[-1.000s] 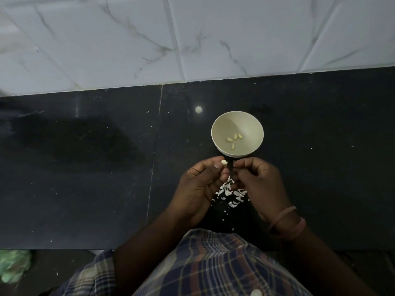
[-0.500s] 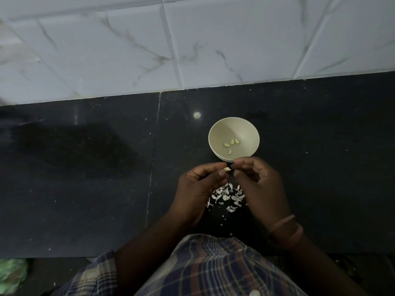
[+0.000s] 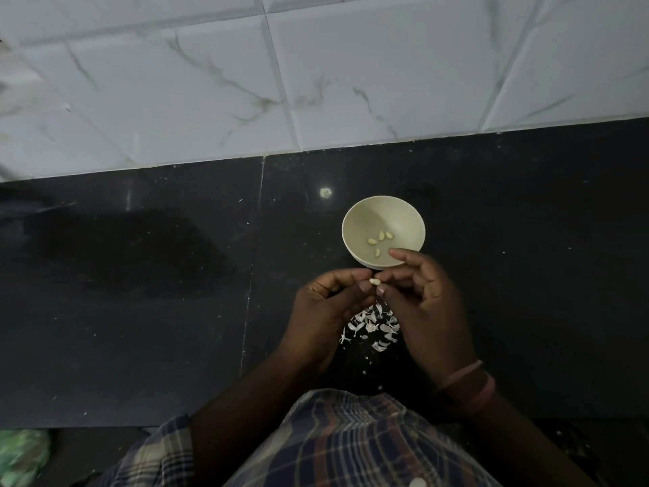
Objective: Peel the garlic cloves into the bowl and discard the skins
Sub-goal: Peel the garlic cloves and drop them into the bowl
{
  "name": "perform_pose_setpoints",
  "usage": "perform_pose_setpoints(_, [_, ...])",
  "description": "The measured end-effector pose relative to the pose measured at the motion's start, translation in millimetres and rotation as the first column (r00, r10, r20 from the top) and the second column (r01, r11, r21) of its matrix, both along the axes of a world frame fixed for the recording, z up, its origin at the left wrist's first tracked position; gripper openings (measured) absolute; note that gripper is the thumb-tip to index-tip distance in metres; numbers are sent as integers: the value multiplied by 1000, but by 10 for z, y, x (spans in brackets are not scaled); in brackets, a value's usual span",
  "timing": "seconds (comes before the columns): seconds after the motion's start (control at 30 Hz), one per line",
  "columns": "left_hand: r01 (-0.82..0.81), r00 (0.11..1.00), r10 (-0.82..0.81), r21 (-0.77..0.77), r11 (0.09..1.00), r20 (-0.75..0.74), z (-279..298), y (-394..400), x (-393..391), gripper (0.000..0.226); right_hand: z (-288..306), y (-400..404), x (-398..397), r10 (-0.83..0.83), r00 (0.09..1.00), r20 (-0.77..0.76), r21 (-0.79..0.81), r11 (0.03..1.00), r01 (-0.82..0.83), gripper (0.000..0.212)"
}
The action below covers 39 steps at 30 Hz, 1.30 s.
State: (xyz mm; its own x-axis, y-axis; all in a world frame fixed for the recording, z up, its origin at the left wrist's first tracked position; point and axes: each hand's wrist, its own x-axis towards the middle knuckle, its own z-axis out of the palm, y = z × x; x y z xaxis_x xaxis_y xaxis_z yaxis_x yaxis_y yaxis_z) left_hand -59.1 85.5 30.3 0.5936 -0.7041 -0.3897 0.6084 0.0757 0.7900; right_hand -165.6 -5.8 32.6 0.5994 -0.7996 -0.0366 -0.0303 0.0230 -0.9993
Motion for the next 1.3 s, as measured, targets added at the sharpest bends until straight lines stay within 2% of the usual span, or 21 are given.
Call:
perform_pose_setpoints(0.2, [4,999,-5,-19,1000,-36,-5,-11,-7,15,13,36,-13,8,999,-41,-102,995,-12,73])
perform_pose_setpoints(0.33, [12,999,-12,-11,1000,-45,-11,-10,-18,16,31,48,-21,-23,996,-89,-149,989,9,79])
perform_pose_setpoints(0.6, [-20,998,20,5,1000,-57,-50,-2,-31,20,34,42,-16,-34,989,-145,-181,983,7,60])
perform_pose_setpoints(0.77, [-19,1000,19,8,1000,12,-74,17,-58,20,79,59,1,-56,987,-153,-176,984,28,44])
perform_pose_setpoints(1.3, [33,990,-36,29,999,133,-73,24,-54,17,116,14,-26,-30,981,-193,-171,985,-4,36])
